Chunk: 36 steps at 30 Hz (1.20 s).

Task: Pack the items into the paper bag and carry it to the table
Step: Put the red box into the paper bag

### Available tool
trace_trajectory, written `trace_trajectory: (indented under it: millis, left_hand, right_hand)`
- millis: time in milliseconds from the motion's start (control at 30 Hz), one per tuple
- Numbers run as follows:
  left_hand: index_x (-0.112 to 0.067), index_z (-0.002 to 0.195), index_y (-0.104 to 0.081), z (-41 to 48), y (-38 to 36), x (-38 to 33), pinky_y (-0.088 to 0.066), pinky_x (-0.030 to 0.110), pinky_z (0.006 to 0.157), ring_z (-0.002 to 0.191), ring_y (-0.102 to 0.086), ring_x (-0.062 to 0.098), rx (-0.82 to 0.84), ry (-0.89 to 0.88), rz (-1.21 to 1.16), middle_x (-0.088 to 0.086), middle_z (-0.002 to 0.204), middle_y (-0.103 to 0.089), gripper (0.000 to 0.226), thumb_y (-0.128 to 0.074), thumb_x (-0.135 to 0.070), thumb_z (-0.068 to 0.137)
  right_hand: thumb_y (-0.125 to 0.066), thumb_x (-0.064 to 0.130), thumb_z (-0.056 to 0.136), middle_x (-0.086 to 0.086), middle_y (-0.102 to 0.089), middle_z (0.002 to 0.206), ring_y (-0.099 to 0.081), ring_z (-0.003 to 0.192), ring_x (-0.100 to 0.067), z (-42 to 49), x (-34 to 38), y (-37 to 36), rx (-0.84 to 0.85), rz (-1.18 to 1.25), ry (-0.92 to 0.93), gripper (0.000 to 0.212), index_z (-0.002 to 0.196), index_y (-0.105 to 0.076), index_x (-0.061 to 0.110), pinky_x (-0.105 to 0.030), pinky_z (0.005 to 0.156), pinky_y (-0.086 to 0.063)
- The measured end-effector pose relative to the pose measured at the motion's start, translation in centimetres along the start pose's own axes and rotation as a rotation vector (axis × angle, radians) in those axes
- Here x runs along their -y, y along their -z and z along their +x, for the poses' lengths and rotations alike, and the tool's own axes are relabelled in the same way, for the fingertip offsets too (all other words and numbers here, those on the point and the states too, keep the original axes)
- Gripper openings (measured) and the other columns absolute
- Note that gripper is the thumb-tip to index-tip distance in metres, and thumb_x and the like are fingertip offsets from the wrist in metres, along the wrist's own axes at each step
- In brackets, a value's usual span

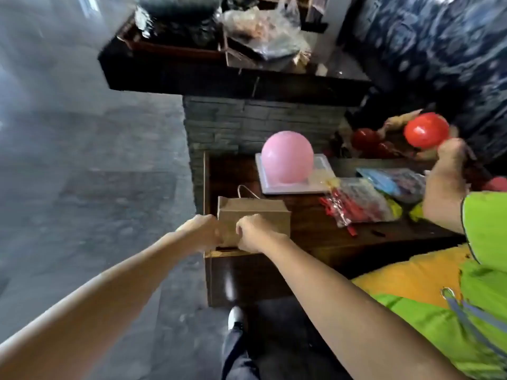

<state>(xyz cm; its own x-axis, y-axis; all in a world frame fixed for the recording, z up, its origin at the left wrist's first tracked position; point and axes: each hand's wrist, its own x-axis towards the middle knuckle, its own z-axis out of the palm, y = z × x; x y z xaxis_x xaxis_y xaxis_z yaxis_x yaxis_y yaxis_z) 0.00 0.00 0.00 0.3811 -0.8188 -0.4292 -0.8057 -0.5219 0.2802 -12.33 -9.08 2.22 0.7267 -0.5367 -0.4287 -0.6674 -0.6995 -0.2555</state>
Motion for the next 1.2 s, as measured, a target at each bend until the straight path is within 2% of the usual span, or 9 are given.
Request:
trace_trajectory:
  millis: [200, 300, 433, 533, 633, 767, 867, 1000, 1200]
  left_hand:
    - [-0.029, 0.099, -0.07, 6.7, -0.4, -4.0, -0.053, 0.038, 0.077, 0.096, -0.06, 0.028, -0.363, -0.13, -0.022, 0.001, 0.103, -0.067, 0.027, -0.063, -0.022, 0.074]
    - [-0.029, 0.109, -0.07, 9.1, -1.3, -3.0, -0.045, 0.037, 0.088, 0.105, -0.056, 0.023, -0.345, -0.162, 0.102, -0.005, 0.112, -0.066, 0.031, -0.067, -0.024, 0.078]
    - [-0.032, 0.089, -0.077, 10.3, -2.1, -0.6, -0.053, 0.03, 0.072, 0.093, -0.061, 0.014, -0.331, -0.097, -0.086, -0.012, 0.095, -0.069, 0.013, -0.072, -0.03, 0.077]
    - [-0.031, 0.08, -0.079, 9.9, -2.6, 1.9, -0.054, 0.031, 0.066, 0.078, -0.06, 0.01, -0.362, -0.041, -0.22, -0.014, 0.081, -0.065, 0.006, -0.076, -0.029, 0.075]
    - [-0.028, 0.072, -0.079, 9.5, -3.1, 3.1, -0.054, 0.031, 0.066, 0.068, -0.059, 0.007, -0.35, 0.003, -0.343, -0.014, 0.078, -0.06, 0.006, -0.083, -0.024, 0.072]
    - [-0.032, 0.056, -0.071, 10.6, -2.2, 3.1, -0.046, 0.026, 0.085, 0.11, -0.042, 0.009, -0.337, -0.052, -0.187, -0.024, 0.114, -0.05, 0.035, -0.074, -0.066, 0.063]
    - [-0.033, 0.075, -0.067, 11.7, -0.5, 2.2, -0.044, 0.031, 0.088, 0.11, -0.053, 0.014, -0.314, -0.102, -0.118, -0.017, 0.112, -0.063, 0.028, -0.074, -0.059, 0.067]
    - [-0.029, 0.123, -0.057, 12.3, 0.5, 0.7, -0.045, 0.038, 0.09, 0.104, -0.057, 0.017, -0.247, -0.162, -0.137, -0.011, 0.111, -0.066, 0.06, -0.076, -0.05, 0.069]
    - [-0.029, 0.126, -0.06, 11.7, 1.2, -0.2, -0.04, 0.038, 0.09, 0.101, -0.051, 0.019, -0.459, -0.149, -0.191, -0.009, 0.103, -0.069, 0.049, -0.075, -0.031, 0.079]
  right_hand:
    - [-0.06, 0.015, 0.082, -0.005, -0.06, 0.112, -0.054, 0.104, -0.029, 4.9, -7.6, 0.9, -0.364, 0.12, -0.055, 0.026, 0.106, -0.068, 0.024, -0.033, 0.083, -0.049]
    - [-0.067, 0.022, 0.081, 0.0, -0.062, 0.109, -0.05, 0.102, -0.028, 7.3, -9.2, 0.3, -0.368, 0.072, 0.043, 0.029, 0.11, -0.07, 0.027, -0.041, 0.083, -0.05]
    - [-0.07, 0.022, 0.08, 0.004, -0.07, 0.103, -0.056, 0.1, -0.024, 9.5, -12.1, -1.1, -0.338, 0.088, 0.11, 0.021, 0.099, -0.075, 0.028, -0.038, 0.083, -0.051]
    - [-0.077, 0.021, 0.076, 0.005, -0.066, 0.095, -0.054, 0.091, -0.018, 10.0, -15.3, -2.4, -0.418, 0.221, 0.039, 0.016, 0.09, -0.079, 0.028, -0.031, 0.079, -0.05]
    - [-0.076, 0.013, 0.077, 0.002, -0.058, 0.113, -0.049, 0.106, -0.018, 9.6, -17.0, -3.0, -0.365, 0.435, -0.099, 0.022, 0.094, -0.08, 0.026, -0.021, 0.09, -0.041]
    - [-0.07, 0.027, 0.078, 0.013, -0.054, 0.117, -0.049, 0.104, -0.001, 9.3, -16.7, -2.5, -0.267, 0.737, -0.222, 0.013, 0.086, -0.079, 0.031, -0.007, 0.08, -0.034]
    - [-0.072, 0.028, 0.079, 0.014, -0.061, 0.105, -0.056, 0.095, 0.0, 9.0, -15.6, -1.8, -0.421, 0.775, -0.249, 0.009, 0.084, -0.078, 0.024, -0.002, 0.074, -0.036]
    - [-0.073, 0.013, 0.079, 0.017, -0.066, 0.096, -0.062, 0.084, 0.0, 8.7, -15.0, -0.9, -0.506, 0.88, -0.292, 0.03, 0.104, -0.069, 0.03, -0.015, 0.074, -0.051]
    - [-0.072, 0.01, 0.08, 0.012, -0.072, 0.09, -0.065, 0.082, -0.01, 9.1, -15.3, 0.4, -0.547, 0.937, -0.291, 0.026, 0.097, -0.074, 0.029, -0.03, 0.071, -0.059]
